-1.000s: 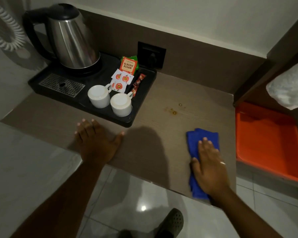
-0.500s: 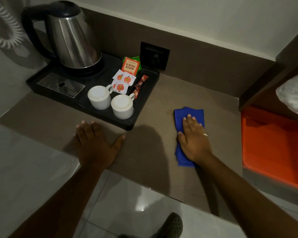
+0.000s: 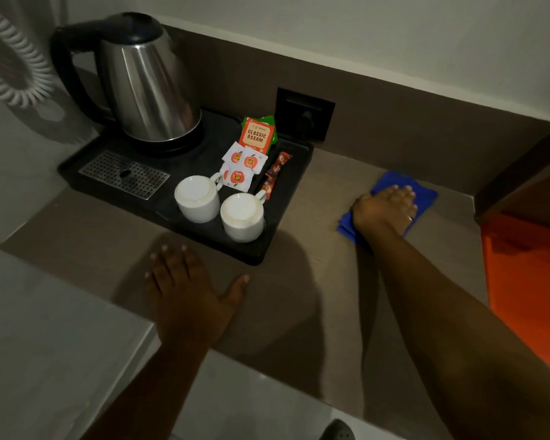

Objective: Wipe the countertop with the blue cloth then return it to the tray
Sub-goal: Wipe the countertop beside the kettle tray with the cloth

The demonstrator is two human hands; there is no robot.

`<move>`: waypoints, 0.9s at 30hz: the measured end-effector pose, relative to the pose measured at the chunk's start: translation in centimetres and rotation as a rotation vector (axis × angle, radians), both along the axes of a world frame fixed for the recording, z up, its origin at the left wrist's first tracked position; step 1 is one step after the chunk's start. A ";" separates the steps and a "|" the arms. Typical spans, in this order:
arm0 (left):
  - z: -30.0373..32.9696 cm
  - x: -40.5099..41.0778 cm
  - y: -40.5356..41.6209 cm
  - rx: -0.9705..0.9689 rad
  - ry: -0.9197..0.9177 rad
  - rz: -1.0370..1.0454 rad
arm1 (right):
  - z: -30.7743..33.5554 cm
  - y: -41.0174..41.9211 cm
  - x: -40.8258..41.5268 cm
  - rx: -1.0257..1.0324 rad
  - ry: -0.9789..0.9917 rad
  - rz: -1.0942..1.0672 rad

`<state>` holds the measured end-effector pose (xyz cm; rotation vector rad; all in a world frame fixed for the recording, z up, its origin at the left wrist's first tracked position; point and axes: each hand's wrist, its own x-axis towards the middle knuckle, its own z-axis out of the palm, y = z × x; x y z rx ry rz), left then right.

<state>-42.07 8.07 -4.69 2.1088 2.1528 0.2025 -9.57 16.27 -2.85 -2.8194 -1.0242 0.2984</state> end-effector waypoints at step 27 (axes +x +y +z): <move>0.2 0.2 0.1 -0.028 0.003 0.031 | -0.5 0.7 -8.7 0.074 -0.030 0.529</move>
